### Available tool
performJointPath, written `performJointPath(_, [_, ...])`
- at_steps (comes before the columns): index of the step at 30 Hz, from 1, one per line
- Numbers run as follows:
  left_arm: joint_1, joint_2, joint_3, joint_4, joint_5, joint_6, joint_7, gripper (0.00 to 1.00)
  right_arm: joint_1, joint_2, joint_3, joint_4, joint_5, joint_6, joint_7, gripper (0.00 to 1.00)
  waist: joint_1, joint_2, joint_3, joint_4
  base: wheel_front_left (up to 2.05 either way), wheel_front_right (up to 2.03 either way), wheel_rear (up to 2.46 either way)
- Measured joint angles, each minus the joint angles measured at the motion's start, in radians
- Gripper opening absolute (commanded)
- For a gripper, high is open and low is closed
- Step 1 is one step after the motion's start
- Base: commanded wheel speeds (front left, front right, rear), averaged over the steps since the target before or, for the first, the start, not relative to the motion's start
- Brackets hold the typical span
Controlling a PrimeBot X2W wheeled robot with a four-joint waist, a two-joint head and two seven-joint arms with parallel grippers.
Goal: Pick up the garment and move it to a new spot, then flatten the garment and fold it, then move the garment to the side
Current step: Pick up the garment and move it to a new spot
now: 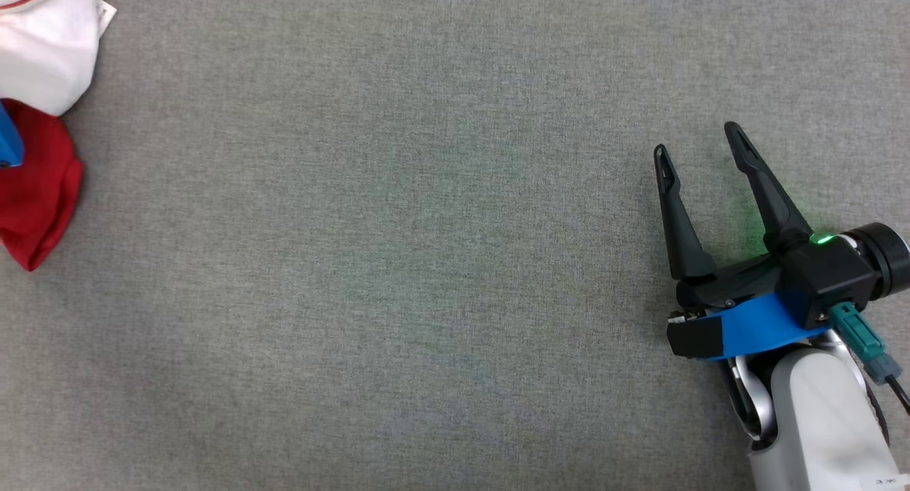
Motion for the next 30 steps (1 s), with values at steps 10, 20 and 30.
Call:
performJointPath(10, [-0.011,0.037,-0.082,-0.067,-0.064,0.0,-0.097,0.0,-0.005,0.0,0.002,0.074,0.04,0.0,-0.04,1.0,0.0,0.0,-0.082,0.007,0.0,0.0,0.0])
performJointPath(20, [-0.026,0.039,-0.289,-0.343,-0.163,0.0,-0.119,0.0,0.019,0.0,-0.026,0.205,0.113,0.0,-0.102,1.0,-0.0001,0.0,-0.253,-0.03,0.0,0.0,0.0])
performJointPath(30, [-0.093,-0.077,-0.33,-0.616,-0.223,0.011,-0.11,0.0,0.06,-0.001,-0.058,0.283,0.166,0.0,-0.127,1.0,-0.0002,0.0,-0.39,-0.143,0.0,0.0,0.0])
